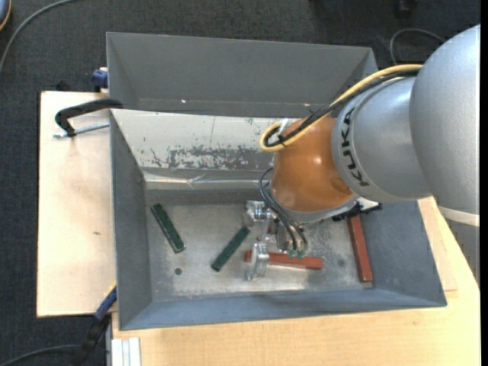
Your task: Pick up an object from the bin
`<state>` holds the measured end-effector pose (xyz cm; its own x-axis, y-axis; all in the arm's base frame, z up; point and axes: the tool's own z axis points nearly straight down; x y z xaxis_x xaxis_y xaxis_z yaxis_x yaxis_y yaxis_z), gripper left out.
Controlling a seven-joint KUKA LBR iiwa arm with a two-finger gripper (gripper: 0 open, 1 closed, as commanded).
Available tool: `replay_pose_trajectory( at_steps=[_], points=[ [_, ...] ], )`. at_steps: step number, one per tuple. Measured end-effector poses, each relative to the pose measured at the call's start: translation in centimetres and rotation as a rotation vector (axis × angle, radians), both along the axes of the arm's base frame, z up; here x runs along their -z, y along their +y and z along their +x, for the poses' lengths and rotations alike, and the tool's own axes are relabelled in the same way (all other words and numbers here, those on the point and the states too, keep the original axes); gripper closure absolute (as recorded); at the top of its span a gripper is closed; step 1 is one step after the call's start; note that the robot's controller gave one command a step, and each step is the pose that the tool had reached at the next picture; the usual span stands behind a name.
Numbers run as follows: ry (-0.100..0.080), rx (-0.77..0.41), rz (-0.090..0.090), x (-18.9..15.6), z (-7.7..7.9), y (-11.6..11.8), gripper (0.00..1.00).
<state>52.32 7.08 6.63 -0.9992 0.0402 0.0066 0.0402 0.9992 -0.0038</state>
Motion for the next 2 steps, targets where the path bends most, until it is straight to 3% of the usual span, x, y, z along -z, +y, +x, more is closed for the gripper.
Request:
replay_pose_trajectory(
  at_steps=[1, 2],
  points=[
    [-0.008, -0.006, 0.005, -0.46, 0.21, 0.50, 1.00],
    [-0.008, -0.005, 0.006, -0.44, 0.18, 0.51, 0.00]
  ],
)
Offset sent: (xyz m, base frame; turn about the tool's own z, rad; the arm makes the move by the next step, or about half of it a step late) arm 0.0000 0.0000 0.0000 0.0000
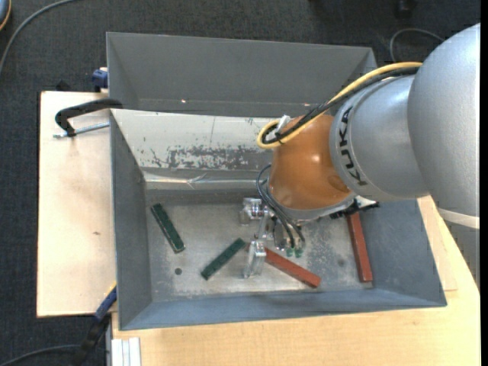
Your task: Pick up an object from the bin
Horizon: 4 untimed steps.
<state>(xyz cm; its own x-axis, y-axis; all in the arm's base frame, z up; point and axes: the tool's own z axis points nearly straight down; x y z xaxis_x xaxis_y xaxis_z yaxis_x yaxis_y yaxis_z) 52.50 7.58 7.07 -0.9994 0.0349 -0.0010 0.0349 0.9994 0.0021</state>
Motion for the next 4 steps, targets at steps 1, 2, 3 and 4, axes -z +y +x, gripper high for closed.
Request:
replay_pose_trajectory(
  at_steps=[1, 2, 3, 4],
  points=[
    [0.000, 0.000, 0.000, 0.0, 0.0, 0.0, 1.00],
    [0.000, 0.000, 0.000, 0.0, 0.0, 0.0, 0.00],
    [0.001, -0.094, 0.001, 0.0, -1.2, 4.6, 0.00],
    [0.001, -0.090, 0.000, 0.0, -1.1, 4.4, 1.00]
  ],
)
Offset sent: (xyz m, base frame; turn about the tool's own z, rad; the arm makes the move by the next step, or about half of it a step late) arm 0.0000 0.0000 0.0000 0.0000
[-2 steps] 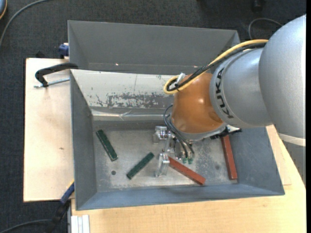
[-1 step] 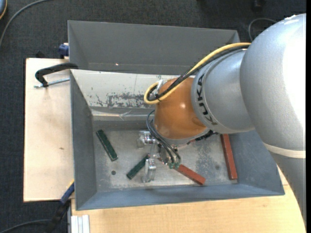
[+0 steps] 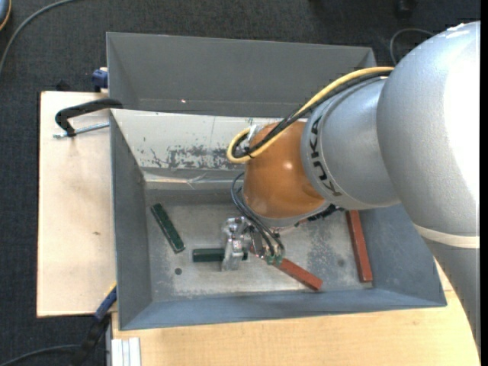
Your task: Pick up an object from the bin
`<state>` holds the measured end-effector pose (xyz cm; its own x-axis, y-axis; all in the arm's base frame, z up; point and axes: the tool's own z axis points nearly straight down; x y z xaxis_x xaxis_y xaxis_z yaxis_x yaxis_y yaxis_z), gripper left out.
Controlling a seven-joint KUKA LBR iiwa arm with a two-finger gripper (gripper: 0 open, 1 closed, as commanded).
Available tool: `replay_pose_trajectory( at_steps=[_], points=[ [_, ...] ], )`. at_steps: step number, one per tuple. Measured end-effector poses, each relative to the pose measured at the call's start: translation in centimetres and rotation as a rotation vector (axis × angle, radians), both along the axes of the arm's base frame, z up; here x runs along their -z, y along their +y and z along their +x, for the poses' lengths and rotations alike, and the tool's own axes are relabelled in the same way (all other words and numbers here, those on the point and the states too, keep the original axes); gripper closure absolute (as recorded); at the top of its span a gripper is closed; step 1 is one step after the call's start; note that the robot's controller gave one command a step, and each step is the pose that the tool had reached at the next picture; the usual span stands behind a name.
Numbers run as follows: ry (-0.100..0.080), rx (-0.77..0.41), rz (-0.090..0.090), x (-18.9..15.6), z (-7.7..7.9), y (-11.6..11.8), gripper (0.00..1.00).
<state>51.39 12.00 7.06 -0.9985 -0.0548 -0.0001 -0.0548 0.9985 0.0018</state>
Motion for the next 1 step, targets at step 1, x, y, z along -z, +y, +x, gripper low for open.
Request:
replay_pose_trajectory(
  at_steps=[1],
  points=[
    [-0.014, -0.031, 0.001, -13.95, 0.39, -1.15, 1.00]
  ],
)
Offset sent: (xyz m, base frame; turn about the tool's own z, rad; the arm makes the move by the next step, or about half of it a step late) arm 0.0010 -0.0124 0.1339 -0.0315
